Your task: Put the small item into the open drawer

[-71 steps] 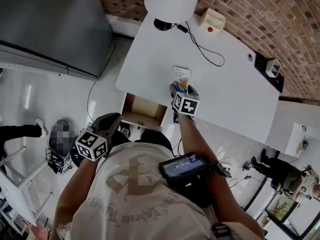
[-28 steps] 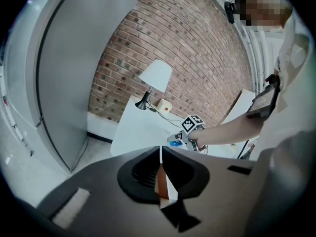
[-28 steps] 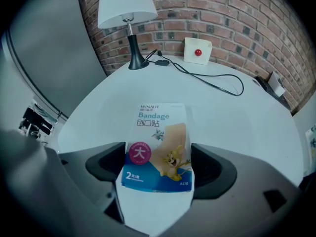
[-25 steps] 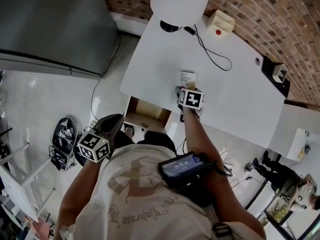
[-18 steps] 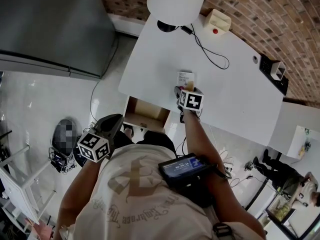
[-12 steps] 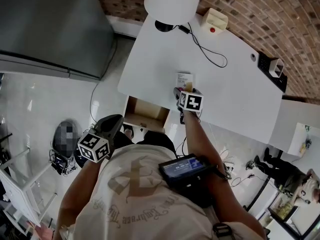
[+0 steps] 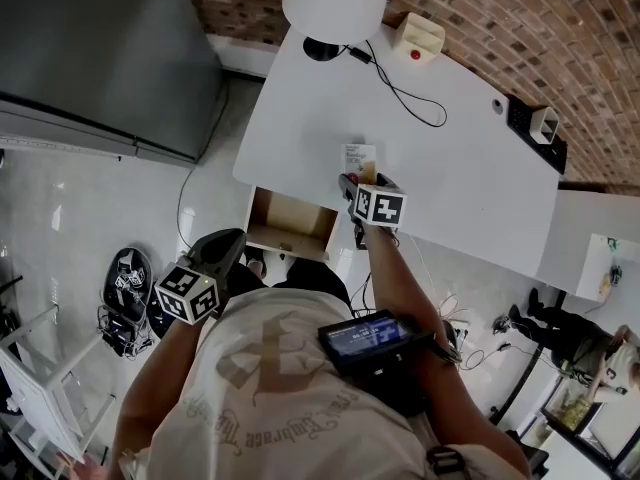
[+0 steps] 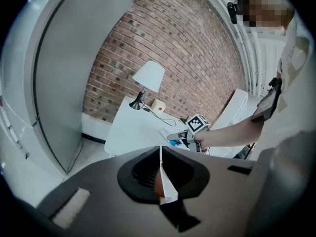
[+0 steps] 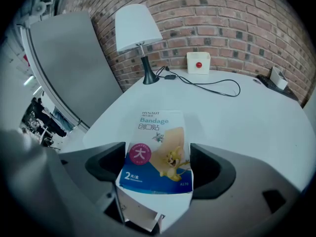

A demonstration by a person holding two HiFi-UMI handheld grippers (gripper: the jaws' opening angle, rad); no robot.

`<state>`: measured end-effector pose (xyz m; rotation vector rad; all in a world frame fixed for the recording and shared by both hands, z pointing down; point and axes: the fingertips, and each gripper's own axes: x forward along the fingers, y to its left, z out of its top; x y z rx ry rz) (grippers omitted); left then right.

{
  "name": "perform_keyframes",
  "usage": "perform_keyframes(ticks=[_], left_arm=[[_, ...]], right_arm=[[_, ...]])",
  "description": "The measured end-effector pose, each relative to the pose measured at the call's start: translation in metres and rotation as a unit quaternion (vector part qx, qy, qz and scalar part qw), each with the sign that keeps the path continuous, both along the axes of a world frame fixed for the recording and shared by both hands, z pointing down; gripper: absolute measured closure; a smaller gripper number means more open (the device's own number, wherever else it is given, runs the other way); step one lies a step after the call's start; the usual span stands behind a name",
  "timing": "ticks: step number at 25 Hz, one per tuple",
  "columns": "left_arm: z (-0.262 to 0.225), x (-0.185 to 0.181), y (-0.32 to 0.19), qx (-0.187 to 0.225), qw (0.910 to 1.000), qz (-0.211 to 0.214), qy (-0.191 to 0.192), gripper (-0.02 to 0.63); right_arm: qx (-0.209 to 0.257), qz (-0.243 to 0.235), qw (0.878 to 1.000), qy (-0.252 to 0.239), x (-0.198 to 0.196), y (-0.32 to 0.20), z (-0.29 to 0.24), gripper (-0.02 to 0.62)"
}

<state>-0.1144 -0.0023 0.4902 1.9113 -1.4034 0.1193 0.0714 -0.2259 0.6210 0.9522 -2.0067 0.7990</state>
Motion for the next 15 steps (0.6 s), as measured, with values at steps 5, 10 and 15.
perform_keyframes(ticks=[5,10,15], left_arm=[[-0.002,-0.002,0.010,0.007,0.9999,0.011,0.003,0.591],[-0.005,-0.012,0.017,0.015,0.9996,0.021,0.005,0.591],[-0.006,-0.012,0.028,0.023,0.9990,0.036,0.009,0.591]], right_arm=[[0.006,0.002,1.000,-0.009,-0.001,0.016,-0.010,0.235],[0.013,0.008,1.000,-0.012,-0.004,0.030,-0.019,0.234],[0.019,0.013,1.000,-0.020,-0.004,0.049,-0.028,0.235]])
